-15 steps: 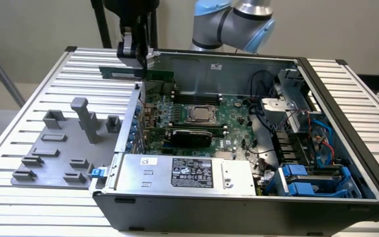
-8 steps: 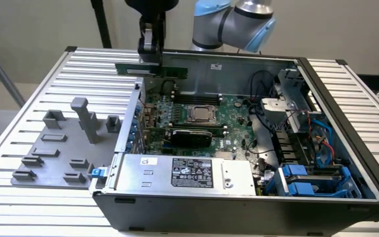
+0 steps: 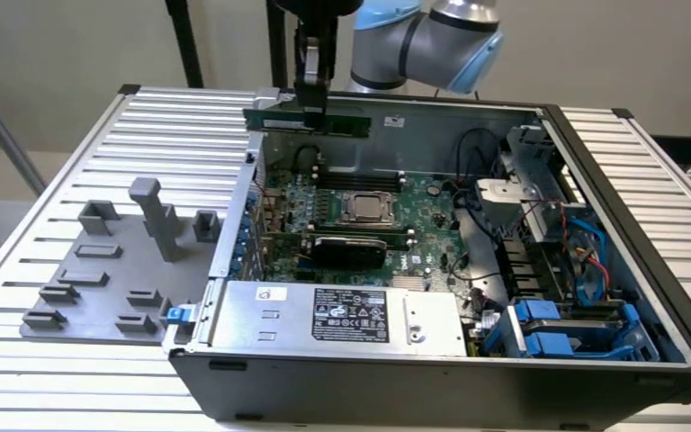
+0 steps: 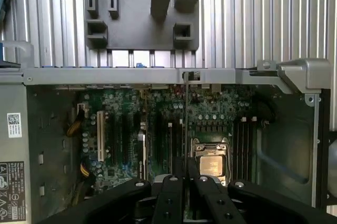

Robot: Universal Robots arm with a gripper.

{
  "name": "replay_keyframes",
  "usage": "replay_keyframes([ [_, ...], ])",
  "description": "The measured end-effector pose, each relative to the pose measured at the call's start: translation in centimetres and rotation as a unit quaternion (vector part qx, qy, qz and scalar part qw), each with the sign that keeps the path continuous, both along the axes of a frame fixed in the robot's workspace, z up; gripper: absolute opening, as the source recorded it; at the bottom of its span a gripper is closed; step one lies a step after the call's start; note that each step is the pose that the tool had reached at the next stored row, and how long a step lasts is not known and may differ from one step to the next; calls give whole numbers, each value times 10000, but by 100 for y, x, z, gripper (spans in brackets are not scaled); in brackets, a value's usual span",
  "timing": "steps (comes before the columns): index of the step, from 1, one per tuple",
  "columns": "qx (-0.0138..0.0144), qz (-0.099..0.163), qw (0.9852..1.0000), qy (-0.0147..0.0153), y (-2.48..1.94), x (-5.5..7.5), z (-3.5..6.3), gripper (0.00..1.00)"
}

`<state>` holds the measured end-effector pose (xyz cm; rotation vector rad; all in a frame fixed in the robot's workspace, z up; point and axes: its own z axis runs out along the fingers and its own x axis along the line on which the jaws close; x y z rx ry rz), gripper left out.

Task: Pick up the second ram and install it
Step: 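Pick up the second ram and move it above second insertion slot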

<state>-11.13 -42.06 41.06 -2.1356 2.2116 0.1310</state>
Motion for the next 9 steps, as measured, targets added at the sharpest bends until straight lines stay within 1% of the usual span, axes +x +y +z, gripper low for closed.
replay_keyframes([
  [4, -2, 0, 10000, -2, 65, 182, -46, 14],
  [9, -2, 0, 10000, -3, 166, 387, -130, 14],
])
